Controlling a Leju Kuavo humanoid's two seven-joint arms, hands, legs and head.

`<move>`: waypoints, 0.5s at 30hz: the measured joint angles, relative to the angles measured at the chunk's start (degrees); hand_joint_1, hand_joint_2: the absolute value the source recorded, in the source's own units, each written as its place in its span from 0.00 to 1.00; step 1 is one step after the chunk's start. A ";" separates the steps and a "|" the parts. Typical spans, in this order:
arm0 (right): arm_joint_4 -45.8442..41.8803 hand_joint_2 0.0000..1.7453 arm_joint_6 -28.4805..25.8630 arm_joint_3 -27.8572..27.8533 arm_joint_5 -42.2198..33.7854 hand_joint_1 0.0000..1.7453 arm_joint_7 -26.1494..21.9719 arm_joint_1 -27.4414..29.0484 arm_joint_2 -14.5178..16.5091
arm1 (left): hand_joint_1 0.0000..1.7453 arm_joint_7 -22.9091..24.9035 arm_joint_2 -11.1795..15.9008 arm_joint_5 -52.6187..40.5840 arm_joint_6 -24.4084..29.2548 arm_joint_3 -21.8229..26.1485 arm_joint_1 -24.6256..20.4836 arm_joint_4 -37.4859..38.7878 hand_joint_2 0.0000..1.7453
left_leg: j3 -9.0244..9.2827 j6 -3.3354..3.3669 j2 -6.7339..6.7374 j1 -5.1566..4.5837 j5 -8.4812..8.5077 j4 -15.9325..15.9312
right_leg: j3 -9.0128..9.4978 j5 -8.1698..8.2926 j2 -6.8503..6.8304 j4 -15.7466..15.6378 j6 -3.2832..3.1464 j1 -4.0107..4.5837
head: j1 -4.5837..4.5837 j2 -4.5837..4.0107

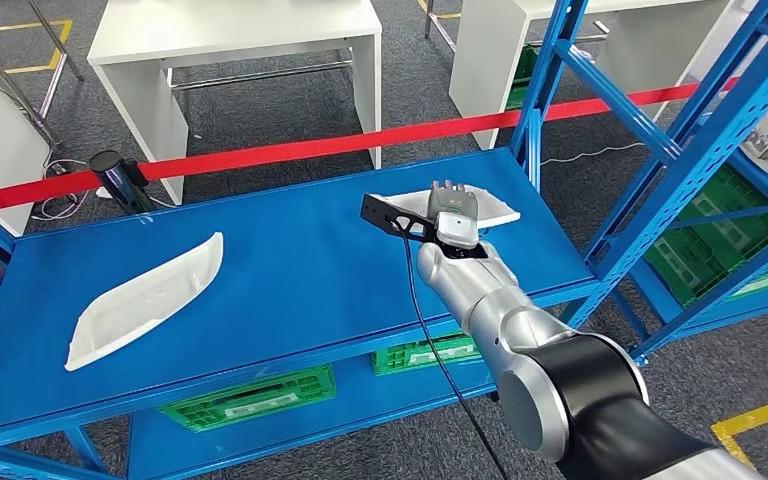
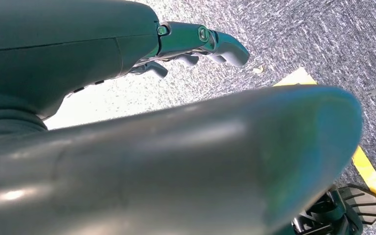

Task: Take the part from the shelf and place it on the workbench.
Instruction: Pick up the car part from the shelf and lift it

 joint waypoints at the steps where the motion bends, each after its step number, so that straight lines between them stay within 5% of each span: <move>1: 0.00 1.00 -0.03 0.00 0.13 0.00 -0.02 0.03 -0.01 | 0.00 0.00 0.00 -0.01 0.00 -0.01 -0.01 0.00 0.00 | 0.00 0.00 0.00 0.00 0.00 0.00 | 0.00 0.00 0.00 0.00 0.00 0.00 | 0.00 0.00; 15: 0.02 1.00 -0.19 0.00 0.92 0.00 -0.36 1.25 -0.09 | 0.00 0.69 0.00 -0.35 0.00 -0.11 -0.10 0.00 0.00 | 0.00 0.00 0.00 0.00 0.00 0.00 | -0.01 0.00 0.00 0.00 0.00 0.00 | -0.01 0.00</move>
